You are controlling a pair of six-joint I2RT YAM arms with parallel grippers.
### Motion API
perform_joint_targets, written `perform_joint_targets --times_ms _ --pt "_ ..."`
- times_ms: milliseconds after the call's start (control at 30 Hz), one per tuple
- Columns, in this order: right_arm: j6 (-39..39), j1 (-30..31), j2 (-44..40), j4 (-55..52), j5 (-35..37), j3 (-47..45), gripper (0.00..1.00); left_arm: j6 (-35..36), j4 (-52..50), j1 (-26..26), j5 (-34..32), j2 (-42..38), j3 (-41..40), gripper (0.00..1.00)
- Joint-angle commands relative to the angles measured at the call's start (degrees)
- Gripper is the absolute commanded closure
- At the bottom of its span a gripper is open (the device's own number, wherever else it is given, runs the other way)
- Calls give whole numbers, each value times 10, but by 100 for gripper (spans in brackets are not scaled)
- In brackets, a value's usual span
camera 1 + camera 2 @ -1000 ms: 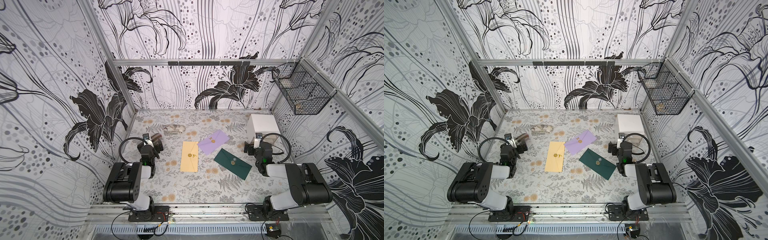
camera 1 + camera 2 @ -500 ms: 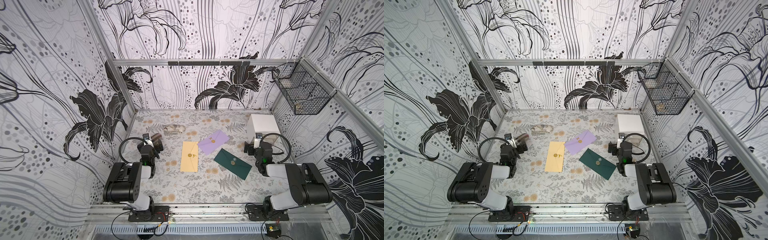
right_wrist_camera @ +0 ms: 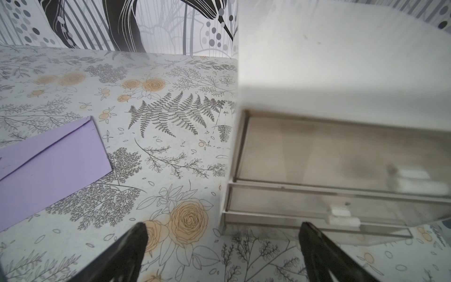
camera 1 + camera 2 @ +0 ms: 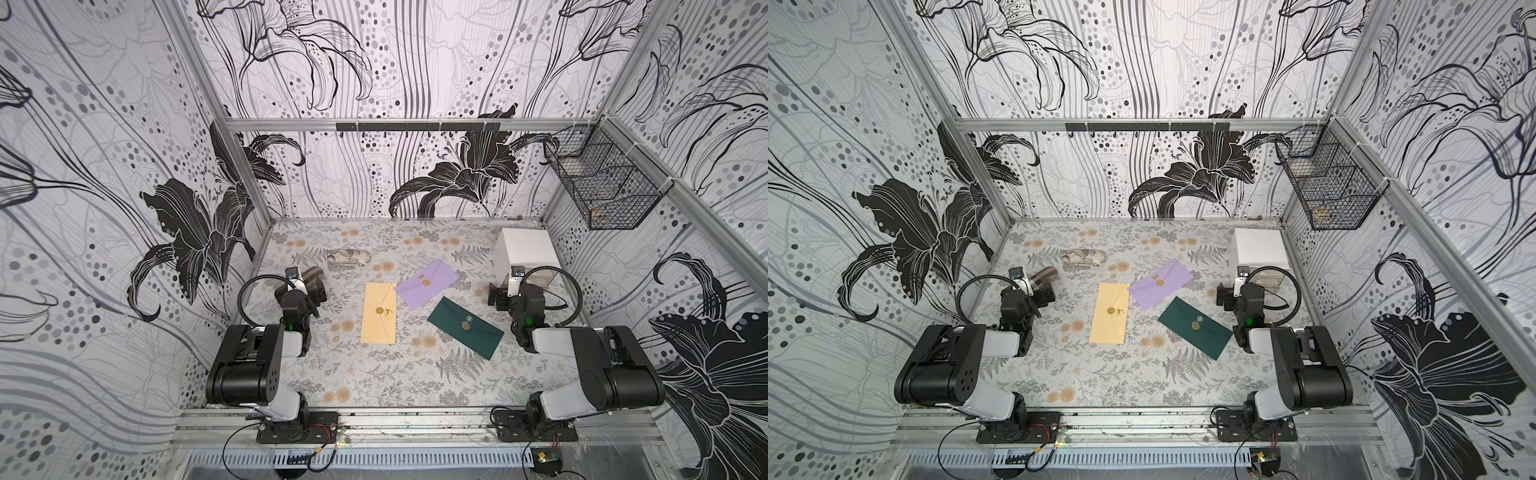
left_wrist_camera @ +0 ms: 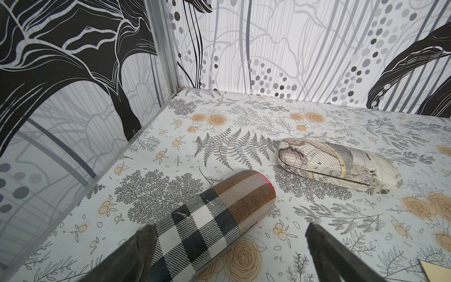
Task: Open the envelope
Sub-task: Move the envelope to the center of the board.
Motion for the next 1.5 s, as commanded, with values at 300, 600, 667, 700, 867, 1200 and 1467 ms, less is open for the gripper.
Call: perform_joint_targets --times_ms 300,600,667,700,867,1200,1467 --pt "9 -2 5 16 8 -1 0 4 17 -2 -4 1 5 1" --pt "9 14 -87 -153 34 46 0 37 -19 -23 21 -85 -13 1" --pt "9 19 -131 -184 24 48 0 52 -109 -54 -9 -151 5 1" --pt "10 22 -161 -203 26 47 0 49 -153 -74 -25 -180 19 1" --pt "54 24 -285 -332 36 87 0 -78 -291 -148 -15 -243 86 1" --pt "336 10 -388 -574 211 149 0 -167 -513 -264 4 -147 223 1" --pt "313 26 -324 -615 29 212 0 -188 -531 -263 -55 -164 201 1"
